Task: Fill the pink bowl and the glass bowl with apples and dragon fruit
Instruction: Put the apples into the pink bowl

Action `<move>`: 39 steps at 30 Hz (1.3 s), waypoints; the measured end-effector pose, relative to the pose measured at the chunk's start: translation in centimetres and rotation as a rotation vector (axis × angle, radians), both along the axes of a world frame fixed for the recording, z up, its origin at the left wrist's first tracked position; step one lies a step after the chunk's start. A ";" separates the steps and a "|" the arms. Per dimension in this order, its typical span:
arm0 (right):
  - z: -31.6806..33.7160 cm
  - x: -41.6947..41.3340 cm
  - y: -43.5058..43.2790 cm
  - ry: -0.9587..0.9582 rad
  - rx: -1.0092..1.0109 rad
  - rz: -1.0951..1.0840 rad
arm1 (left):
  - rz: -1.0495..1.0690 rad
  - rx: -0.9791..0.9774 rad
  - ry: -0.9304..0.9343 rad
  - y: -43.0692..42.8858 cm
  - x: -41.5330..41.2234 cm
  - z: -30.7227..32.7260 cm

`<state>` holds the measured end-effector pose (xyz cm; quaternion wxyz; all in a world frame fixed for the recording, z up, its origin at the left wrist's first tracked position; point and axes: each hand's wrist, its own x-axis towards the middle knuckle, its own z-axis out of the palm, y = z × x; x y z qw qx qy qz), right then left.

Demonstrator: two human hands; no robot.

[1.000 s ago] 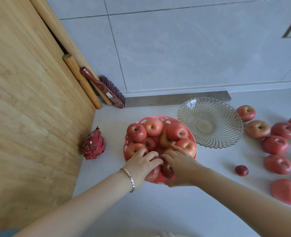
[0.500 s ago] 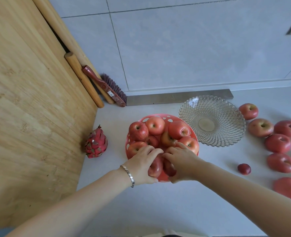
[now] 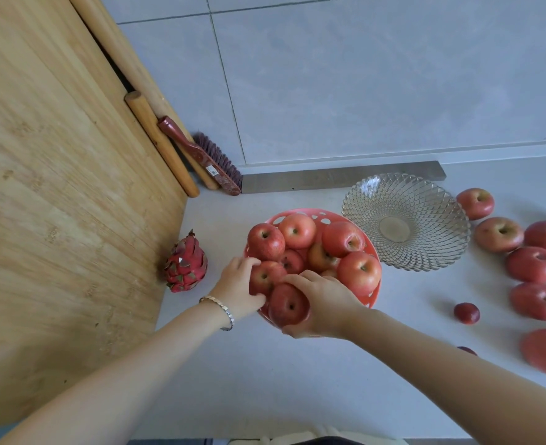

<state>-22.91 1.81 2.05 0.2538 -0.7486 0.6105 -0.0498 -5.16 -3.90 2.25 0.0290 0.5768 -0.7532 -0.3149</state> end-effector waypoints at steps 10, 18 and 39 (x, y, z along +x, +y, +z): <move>-0.7 0.6 -0.1 0.043 -0.014 -0.007 | -0.163 -0.197 -0.386 -1.1 -1.5 -0.9; 0.8 1.3 -0.7 0.100 0.182 -0.036 | -0.158 -0.109 -0.264 -1.3 -1.0 -0.4; -1.2 -1.2 -13.3 0.340 0.024 0.019 | 0.430 0.005 -0.128 -2.5 -5.9 -0.2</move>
